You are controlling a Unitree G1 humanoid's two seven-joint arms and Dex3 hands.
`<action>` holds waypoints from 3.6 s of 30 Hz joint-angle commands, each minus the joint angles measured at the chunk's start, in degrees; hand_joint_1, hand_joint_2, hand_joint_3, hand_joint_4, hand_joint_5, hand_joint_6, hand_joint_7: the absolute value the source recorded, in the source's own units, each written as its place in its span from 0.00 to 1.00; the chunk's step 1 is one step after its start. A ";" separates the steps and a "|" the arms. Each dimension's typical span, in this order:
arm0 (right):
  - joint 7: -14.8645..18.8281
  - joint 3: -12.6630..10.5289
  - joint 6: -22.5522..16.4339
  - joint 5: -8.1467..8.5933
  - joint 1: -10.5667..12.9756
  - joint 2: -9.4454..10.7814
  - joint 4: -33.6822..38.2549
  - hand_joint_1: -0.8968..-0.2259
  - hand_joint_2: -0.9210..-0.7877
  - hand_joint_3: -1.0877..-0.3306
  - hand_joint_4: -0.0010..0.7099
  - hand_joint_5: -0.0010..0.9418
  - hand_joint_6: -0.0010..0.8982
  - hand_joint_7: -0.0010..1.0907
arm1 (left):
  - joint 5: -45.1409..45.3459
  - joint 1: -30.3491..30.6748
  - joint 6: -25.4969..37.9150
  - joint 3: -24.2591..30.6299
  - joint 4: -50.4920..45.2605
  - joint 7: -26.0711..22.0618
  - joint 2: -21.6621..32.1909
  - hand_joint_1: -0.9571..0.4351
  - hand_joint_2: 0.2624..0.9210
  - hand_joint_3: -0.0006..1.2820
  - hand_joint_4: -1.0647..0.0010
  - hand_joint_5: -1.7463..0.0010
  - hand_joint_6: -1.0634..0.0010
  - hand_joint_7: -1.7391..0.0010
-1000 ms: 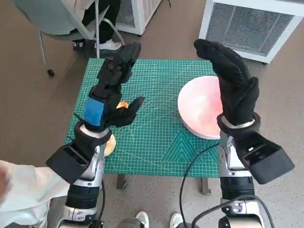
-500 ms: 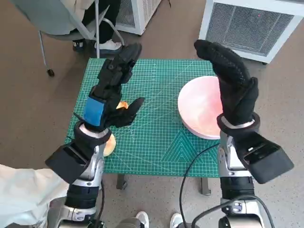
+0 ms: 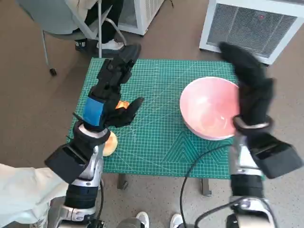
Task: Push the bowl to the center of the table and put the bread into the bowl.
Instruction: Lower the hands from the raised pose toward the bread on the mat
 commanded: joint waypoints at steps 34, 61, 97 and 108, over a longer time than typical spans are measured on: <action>-13.83 -7.48 10.72 -0.15 -0.76 -3.03 34.42 0.53 0.00 0.20 0.30 0.09 0.00 0.60 | -1.28 0.64 -1.29 1.40 1.40 -0.42 0.08 0.35 1.00 0.35 0.77 1.00 0.88 0.76; -16.14 -6.43 24.30 -0.92 -7.11 4.69 37.32 0.55 0.00 0.15 0.40 0.08 0.04 0.63 | -2.00 2.02 -3.01 4.09 2.35 -1.06 2.04 0.34 1.00 0.33 0.76 1.00 0.76 0.88; -17.00 -6.92 29.42 -1.24 -13.62 6.80 37.32 0.52 0.00 0.21 0.41 0.07 0.05 0.67 | -0.98 4.21 -4.60 8.55 4.56 -1.18 7.71 0.34 1.00 0.32 0.76 1.00 0.69 0.96; -16.17 -6.91 24.28 -0.85 -15.07 4.16 35.74 0.59 0.00 0.18 0.39 0.05 0.02 0.67 | 12.33 1.80 -2.43 8.66 10.57 0.96 20.06 0.34 1.00 0.33 0.76 1.00 0.68 0.97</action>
